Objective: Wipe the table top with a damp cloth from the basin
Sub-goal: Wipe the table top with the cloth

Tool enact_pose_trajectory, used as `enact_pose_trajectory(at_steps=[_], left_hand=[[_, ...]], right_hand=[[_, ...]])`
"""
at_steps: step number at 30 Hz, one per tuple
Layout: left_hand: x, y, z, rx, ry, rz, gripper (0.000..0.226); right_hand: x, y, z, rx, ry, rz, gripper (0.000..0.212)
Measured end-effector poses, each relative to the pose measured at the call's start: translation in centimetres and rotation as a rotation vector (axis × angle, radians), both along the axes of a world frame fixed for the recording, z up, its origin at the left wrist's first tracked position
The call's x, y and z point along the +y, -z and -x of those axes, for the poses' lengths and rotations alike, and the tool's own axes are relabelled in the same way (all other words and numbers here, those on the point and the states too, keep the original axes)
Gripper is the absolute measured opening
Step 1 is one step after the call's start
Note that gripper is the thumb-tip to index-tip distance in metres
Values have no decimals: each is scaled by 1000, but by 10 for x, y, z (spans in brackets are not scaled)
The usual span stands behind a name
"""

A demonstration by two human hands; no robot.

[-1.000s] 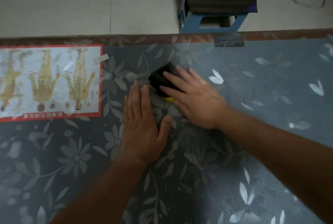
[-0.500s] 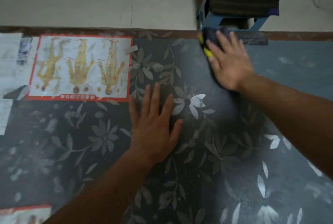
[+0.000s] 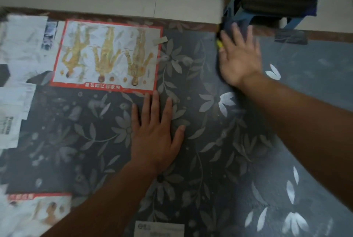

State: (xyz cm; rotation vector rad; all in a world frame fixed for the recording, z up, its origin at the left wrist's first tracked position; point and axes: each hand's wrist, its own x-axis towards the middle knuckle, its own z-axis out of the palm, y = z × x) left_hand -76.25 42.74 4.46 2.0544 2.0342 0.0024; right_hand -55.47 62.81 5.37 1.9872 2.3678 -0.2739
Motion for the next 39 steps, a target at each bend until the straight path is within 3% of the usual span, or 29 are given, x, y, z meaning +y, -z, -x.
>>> enact_pose_trajectory(at_steps=[3, 5, 6, 10, 11, 15, 17, 18, 21, 22, 25, 28, 31, 35, 36, 37, 39], left_hand=[[-1, 0, 0, 0, -4, -5, 77], [-1, 0, -2, 9, -10, -6, 79], [-2, 0, -2, 11, -9, -9, 79], [-2, 2, 0, -4, -1, -34, 79], [-2, 3, 1, -1, -1, -36, 78], [-3, 3, 0, 24, -7, -15, 80], [-3, 1, -1, 14, -13, -13, 82], [-3, 1, -2, 9, -12, -10, 82], [-5, 0, -2, -10, -16, -30, 83], [-4, 0, -1, -28, -26, -49, 84], [-4, 2, 0, -85, -48, -107, 87], [-6, 2, 0, -121, -67, -134, 88], [-3, 1, 2, -96, -57, -117, 87], [-2, 3, 4, -88, -29, -115, 73], [-4, 3, 3, -98, -26, -132, 66], [-4, 3, 3, -117, -26, -151, 60], [-10, -1, 3, -150, -37, -188, 50]], right_hand=[[-58, 7, 23, 57, -500, -16, 52], [-71, 4, 11, 53, -672, 11, 49], [-59, 5, 8, 37, -653, -5, 50], [10, 4, 46, 64, -154, 15, 54], [10, 4, 64, 53, -135, 2, 54], [-48, 13, 73, 4, -690, -64, 52], [-47, 7, 48, -31, -785, -36, 50], [-33, 8, 41, -54, -721, -39, 50], [21, 2, 47, 46, -242, 26, 52], [29, 3, 60, 59, -190, 10, 53], [0, 8, 89, -12, -525, -60, 54], [-65, 11, 58, -24, -906, -27, 53], [-69, 8, -10, 53, -820, 25, 49], [-50, 3, -54, 53, -180, 33, 55], [-66, 2, -46, 49, -133, 18, 55], [-88, 5, -36, 45, -189, -18, 55], [-150, 10, -26, 71, -524, -40, 57]])
